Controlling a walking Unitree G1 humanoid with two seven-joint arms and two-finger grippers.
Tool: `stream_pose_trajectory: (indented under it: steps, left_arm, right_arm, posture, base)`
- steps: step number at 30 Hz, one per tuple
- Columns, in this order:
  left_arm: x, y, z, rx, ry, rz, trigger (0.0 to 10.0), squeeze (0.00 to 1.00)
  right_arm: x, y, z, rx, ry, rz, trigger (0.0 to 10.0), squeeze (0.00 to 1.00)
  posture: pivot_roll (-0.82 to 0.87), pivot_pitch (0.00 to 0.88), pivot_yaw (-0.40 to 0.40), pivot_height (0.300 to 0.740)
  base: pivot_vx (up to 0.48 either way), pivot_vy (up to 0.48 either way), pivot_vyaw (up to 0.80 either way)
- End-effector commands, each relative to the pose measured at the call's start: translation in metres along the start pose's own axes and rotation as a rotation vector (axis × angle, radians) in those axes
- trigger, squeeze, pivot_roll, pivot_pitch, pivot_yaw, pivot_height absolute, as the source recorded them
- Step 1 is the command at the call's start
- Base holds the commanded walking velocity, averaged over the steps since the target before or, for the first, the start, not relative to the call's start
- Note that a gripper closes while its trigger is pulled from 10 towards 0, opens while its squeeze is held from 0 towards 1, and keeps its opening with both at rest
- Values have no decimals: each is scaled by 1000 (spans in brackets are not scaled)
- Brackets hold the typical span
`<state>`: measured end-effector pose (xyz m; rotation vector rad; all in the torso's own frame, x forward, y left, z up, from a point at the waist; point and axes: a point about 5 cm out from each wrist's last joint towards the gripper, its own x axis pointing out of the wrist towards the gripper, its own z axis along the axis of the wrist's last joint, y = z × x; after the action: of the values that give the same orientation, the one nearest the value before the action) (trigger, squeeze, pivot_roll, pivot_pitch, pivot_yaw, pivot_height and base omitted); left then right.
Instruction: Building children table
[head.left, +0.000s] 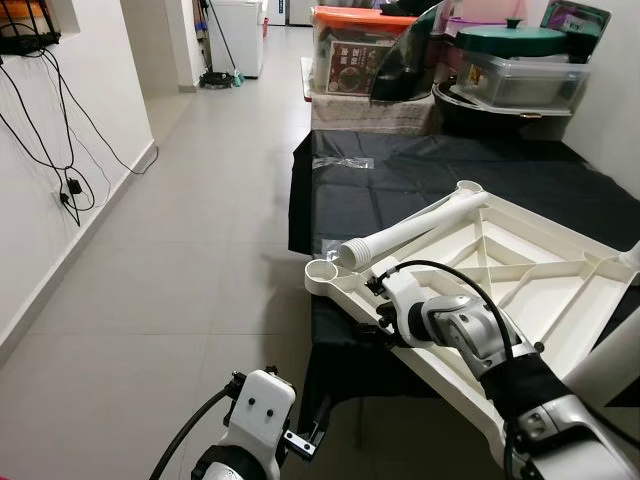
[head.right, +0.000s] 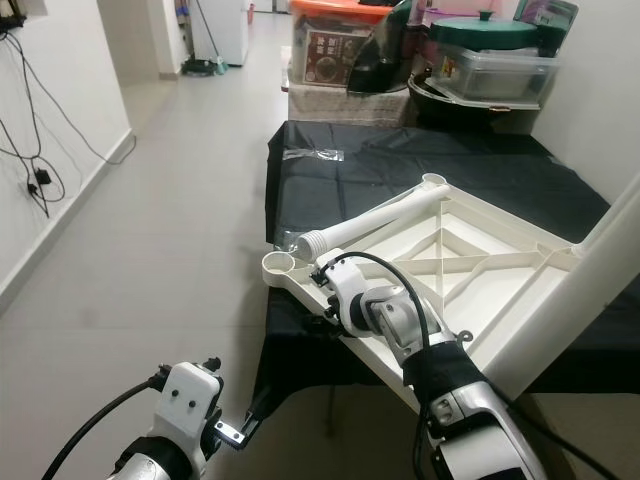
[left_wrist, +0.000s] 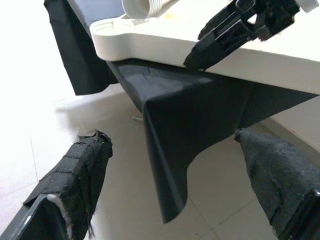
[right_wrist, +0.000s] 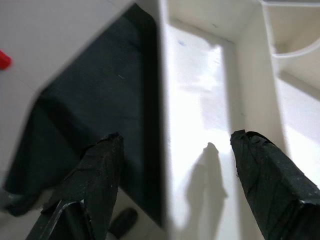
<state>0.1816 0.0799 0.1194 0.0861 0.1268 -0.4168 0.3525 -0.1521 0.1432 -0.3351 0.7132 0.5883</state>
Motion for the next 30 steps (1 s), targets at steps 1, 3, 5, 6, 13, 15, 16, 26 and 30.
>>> stream_pose_trajectory:
  steps: [1,3,5,6,13,15,16,26,30]
  left_arm:
    - [-2,-3,2,1,0,2,10000,0]
    - [-2,-3,3,0,0,3,10000,0]
    - [-2,-4,3,-3,-1,4,10000,0]
    - [-2,-4,4,-5,-1,5,10000,0]
    - [-2,-5,5,-8,-5,10,10000,0]
    - [-2,-5,5,-8,-5,13,10000,0]
    - [-2,-5,5,-8,-5,13,10000,0]
    - [-2,-6,6,-17,-1,21,10000,0]
    - [-2,-6,6,-20,1,22,10000,0]
  right_arm:
    - [1,-7,-3,-41,47,-12,9333,0]
    - [1,-10,-4,-56,59,-16,2863,0]
    - [1,-15,-5,-83,78,-15,0,0]
    - [0,-19,-5,-98,87,-16,0,0]
    - [-1,-24,1,-141,105,26,0,0]
    - [0,-23,3,-180,108,57,0,0]
    - [0,-23,3,-180,108,57,0,0]
    - [0,-14,13,-476,132,259,0,0]
    - [-2,-15,15,-553,136,297,0,0]
  posture:
    - [10,55,-118,740]
    - [5,54,-120,740]
    - [4,54,-122,740]
    - [2,54,-128,740]
    - [-1,49,-133,740]
    - [-3,47,-135,740]
    - [-3,47,-135,740]
    - [-2,46,-143,740]
    - [-1,51,-147,740]
  base:
    - [0,0,0]
    - [0,0,0]
    - [0,0,0]
    - [0,0,0]
    - [0,0,0]
    - [0,0,0]
    - [0,0,0]
    - [0,0,0]
    - [0,0,0]
